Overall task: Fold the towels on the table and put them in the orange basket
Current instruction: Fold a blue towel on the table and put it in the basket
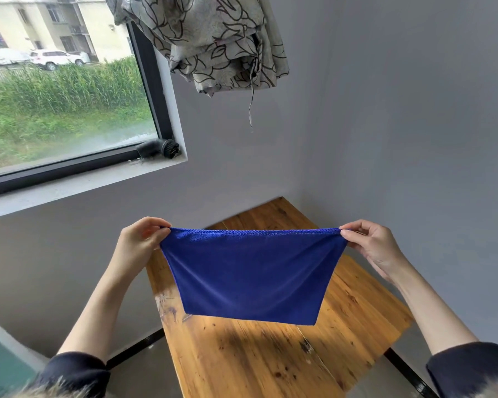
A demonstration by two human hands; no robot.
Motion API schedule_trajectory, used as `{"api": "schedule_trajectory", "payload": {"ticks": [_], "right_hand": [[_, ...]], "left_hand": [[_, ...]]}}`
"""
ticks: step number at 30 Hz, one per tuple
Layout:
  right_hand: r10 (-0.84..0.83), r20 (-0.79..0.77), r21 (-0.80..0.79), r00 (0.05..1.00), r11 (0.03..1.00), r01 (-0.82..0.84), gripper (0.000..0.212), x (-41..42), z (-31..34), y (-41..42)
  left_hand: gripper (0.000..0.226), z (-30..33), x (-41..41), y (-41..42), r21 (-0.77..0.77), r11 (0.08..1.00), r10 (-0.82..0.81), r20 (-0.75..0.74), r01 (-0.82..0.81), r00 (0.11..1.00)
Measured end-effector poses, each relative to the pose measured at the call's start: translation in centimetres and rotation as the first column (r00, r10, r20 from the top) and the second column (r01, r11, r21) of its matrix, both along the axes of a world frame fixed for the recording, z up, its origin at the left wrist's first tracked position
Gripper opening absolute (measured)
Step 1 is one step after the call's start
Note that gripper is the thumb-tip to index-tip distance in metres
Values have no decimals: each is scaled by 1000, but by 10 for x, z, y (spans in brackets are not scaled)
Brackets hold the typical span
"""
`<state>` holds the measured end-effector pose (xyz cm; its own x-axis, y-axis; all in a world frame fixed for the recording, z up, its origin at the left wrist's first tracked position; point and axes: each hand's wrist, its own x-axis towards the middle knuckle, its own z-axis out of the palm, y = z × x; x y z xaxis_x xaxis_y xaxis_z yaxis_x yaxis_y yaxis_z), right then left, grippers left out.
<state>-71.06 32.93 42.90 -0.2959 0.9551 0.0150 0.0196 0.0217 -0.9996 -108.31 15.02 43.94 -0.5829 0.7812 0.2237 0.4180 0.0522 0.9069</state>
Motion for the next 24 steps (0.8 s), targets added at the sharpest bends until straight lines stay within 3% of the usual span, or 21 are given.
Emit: {"api": "schedule_trajectory", "payload": {"ticks": [4, 9, 15, 19, 24], "right_hand": [[4, -16, -5, 1000, 1000, -5, 15, -1, 3, 1], [23, -99, -44, 995, 999, -27, 14, -1, 4, 2], [44, -167, -57, 985, 997, -54, 24, -3, 4, 8], [24, 76, 46, 997, 999, -27, 24, -7, 0, 12], [-87, 448, 248, 890, 968, -30, 16, -16, 4, 18]], "left_hand": [[13, 0, 3, -1, 40, 999, 18, 56, -20, 998], [29, 4, 6, -4, 60, 998, 29, 49, -32, 998], [13, 2, 1, -7, 3, 999, 38, 64, -38, 997], [13, -2, -7, -9, -90, 995, 48, 3, -47, 999], [19, -7, -8, -7, -261, 964, -11, -212, -45, 977]]}}
